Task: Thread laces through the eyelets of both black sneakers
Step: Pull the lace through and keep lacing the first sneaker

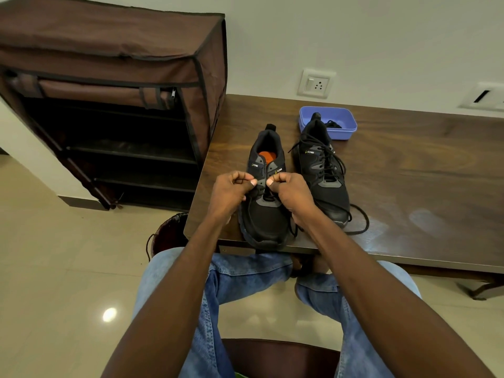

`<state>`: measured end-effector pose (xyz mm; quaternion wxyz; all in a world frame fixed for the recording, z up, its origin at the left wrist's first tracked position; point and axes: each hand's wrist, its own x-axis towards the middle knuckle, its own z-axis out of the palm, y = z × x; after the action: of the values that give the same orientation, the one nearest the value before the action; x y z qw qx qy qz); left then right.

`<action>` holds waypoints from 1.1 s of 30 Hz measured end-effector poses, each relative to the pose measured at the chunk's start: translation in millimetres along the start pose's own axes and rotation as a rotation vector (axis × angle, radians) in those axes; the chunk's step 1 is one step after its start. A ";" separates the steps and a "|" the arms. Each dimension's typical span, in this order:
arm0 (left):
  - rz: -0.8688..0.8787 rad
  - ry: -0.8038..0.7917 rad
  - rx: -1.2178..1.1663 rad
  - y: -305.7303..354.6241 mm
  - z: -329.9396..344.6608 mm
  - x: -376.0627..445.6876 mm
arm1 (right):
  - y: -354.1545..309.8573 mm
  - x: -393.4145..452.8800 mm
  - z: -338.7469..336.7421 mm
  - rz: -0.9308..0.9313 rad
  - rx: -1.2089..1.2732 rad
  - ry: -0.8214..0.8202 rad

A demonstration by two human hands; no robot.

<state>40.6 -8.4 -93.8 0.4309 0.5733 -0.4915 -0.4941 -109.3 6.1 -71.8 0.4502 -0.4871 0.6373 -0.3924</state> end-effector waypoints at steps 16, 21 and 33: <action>-0.008 -0.018 -0.007 1.8 0.6 -4.2 | 6.4 3.2 -2.6 -0.064 0.011 0.006; 0.049 -0.015 0.006 0.1 -0.8 -5.9 | 0.6 2.0 -6.0 -0.009 0.069 0.000; 0.215 0.010 0.076 -0.7 -0.4 -13.2 | -7.6 10.9 -18.2 -0.394 -0.761 0.051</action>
<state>40.7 4.8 -92.5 0.4616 0.5355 -0.5666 -0.4232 -126.0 -5.1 -61.5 0.1389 -0.7209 0.6425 -0.2196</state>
